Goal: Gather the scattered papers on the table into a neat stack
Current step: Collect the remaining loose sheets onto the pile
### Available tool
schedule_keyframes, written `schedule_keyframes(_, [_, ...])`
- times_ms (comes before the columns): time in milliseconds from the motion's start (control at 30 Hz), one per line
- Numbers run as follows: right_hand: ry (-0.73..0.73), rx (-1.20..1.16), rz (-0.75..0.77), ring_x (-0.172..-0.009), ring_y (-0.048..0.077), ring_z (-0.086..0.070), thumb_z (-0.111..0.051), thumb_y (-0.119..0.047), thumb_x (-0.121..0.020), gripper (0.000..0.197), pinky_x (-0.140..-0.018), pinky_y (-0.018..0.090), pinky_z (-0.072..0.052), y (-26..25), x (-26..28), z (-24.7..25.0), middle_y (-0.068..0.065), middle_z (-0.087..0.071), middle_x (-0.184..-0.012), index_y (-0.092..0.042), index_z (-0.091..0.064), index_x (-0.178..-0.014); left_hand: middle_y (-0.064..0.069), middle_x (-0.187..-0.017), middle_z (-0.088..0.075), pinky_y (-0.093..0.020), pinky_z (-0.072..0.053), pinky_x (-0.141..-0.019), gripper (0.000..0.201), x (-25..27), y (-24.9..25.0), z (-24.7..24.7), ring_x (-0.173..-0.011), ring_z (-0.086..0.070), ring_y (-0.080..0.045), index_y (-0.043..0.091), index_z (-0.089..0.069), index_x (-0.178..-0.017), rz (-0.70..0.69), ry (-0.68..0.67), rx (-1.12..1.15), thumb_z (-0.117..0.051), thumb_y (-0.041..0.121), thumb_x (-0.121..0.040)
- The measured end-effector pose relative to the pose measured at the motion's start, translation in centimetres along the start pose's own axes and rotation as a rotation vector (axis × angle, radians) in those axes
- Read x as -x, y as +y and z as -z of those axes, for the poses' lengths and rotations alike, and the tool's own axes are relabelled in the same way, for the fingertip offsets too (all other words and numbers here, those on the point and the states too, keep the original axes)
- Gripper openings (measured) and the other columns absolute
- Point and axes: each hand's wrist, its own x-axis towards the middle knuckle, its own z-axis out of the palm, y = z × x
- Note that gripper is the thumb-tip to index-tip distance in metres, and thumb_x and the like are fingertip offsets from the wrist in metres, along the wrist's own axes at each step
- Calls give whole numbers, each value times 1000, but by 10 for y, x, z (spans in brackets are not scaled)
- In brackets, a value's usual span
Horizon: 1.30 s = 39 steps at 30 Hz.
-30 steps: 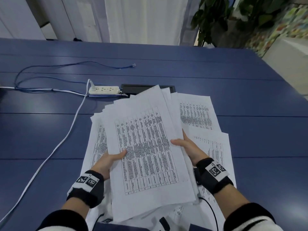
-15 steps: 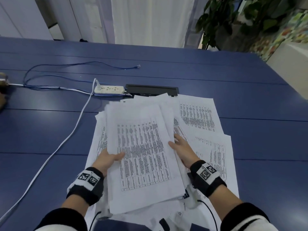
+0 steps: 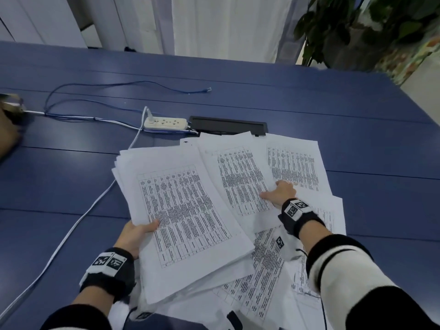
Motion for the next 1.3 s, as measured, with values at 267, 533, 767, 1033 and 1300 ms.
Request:
schedule_keyframes(267, [166,-271,38,-48,13,-33,-54,-9,-86,40,-51,23,-27,17,56,14,-3,-35,-53,-15,-32,-52,-19,-125,-59,-43,-46,-92,43,-5,-8,-16,-105,-60,-32,-4,-50,-128,37,-15,65,-60,-3,-86])
schedule_keyframes(533, [126,32,-255,-123,35,-32,-59,-34,-84,30,-106,42,-30,89,108,-22,20,-29,-133,-4,-60,-89,-14,-135,-52,-46,-38,-105,51,15,-21,-36,-121,-52,-31,-1,-44,-135,-35,-49,70,-61,2,-87])
schedule_keyframes(767, [103,-105,-328,-125,37,-26,-68,-19,-80,19,-106,48,-31,82,110,-10,22,-28,-132,-10,-53,-87,-15,-134,-53,-43,-42,-99,48,26,-16,-32,-119,-54,-31,0,-43,-135,-29,-118,122,-57,0,-89])
schedule_keyframes(1033, [69,-331,-83,-83,20,-56,-72,0,-74,18,-74,23,-47,48,99,-2,12,-63,-93,-6,-64,-89,-14,-130,-55,-33,-45,-85,46,25,-2,-25,-106,-58,-26,-5,-44,-133,-27,-155,39,-57,2,-89])
schedule_keyframes(1300, [21,-235,-113,-111,30,-56,-67,-9,-79,19,-104,41,-42,42,108,-16,13,-58,-120,-8,-67,-98,-10,-127,-57,-41,-44,-96,44,20,-6,-12,-110,-58,-28,-2,-45,-130,31,-160,-95,-58,4,-89])
